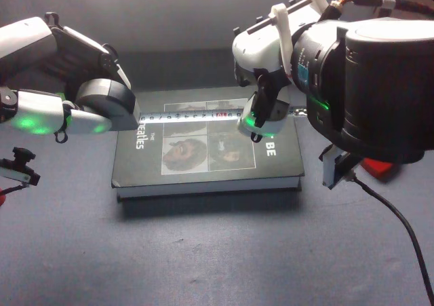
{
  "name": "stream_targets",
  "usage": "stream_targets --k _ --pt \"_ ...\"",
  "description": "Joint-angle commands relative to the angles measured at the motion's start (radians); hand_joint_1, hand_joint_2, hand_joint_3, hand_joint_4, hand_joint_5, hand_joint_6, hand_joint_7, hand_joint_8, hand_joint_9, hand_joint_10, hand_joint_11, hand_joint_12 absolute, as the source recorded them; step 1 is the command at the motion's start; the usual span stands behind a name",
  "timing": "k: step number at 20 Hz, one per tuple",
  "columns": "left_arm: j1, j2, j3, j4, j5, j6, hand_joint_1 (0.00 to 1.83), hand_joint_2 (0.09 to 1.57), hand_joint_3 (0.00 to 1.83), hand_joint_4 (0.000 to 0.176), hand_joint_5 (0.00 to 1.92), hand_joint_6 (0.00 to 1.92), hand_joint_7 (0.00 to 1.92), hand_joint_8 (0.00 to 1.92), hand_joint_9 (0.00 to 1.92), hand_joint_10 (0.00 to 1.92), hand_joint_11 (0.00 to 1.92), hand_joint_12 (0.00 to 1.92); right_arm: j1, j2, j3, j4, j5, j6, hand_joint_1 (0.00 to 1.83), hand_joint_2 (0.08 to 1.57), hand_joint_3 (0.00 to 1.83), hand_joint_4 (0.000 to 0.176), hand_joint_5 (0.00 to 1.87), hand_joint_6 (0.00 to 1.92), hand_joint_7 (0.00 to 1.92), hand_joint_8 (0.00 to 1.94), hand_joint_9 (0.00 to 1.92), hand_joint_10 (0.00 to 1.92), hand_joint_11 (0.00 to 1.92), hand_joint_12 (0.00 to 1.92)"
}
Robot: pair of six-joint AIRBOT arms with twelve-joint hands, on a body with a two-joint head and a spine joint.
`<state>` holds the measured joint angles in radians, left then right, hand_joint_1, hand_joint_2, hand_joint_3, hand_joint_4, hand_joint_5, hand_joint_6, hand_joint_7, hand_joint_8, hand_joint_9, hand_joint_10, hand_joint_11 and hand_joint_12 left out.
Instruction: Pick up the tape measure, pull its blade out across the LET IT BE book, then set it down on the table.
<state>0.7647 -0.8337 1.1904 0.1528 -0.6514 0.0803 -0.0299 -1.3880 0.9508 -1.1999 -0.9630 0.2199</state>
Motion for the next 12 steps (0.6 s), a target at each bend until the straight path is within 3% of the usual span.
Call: stream_targets --k 1,10,11,12 --pt "-0.008 0.000 0.007 -0.034 -0.125 -0.012 1.38 1.10 0.00 0.000 1.00 0.70 1.01 0.95 0.95 1.25 0.99 0.99 0.009 0.004 -0.003 -0.083 0.007 -0.004 0.82 1.11 0.00 0.000 0.57 0.00 0.67 0.01 0.61 0.10 0.18 1.07" --pt "-0.007 0.000 0.006 -0.034 -0.131 -0.012 1.38 1.10 0.00 0.000 1.00 0.70 1.01 0.95 0.95 1.25 0.98 0.99 0.009 0.004 -0.006 -0.085 0.008 -0.003 0.82 1.11 0.00 0.000 0.60 0.02 0.71 0.02 0.64 0.10 0.22 1.09" --pt "-0.007 0.000 0.006 -0.033 -0.131 -0.012 1.38 1.10 0.00 0.000 1.00 0.70 1.01 0.95 0.95 1.25 0.98 0.99 0.009 0.005 -0.006 -0.085 0.009 -0.004 0.87 1.15 0.00 0.000 0.80 0.04 0.87 0.03 0.80 0.13 0.35 1.11" --pt "-0.007 0.000 0.006 -0.033 -0.131 -0.012 1.38 1.10 0.00 0.000 1.00 0.70 1.01 0.95 0.95 1.25 0.98 0.99 0.009 0.006 -0.006 -0.085 0.010 -0.004 0.87 1.15 0.00 0.000 0.80 0.04 0.87 0.03 0.80 0.13 0.35 1.11"
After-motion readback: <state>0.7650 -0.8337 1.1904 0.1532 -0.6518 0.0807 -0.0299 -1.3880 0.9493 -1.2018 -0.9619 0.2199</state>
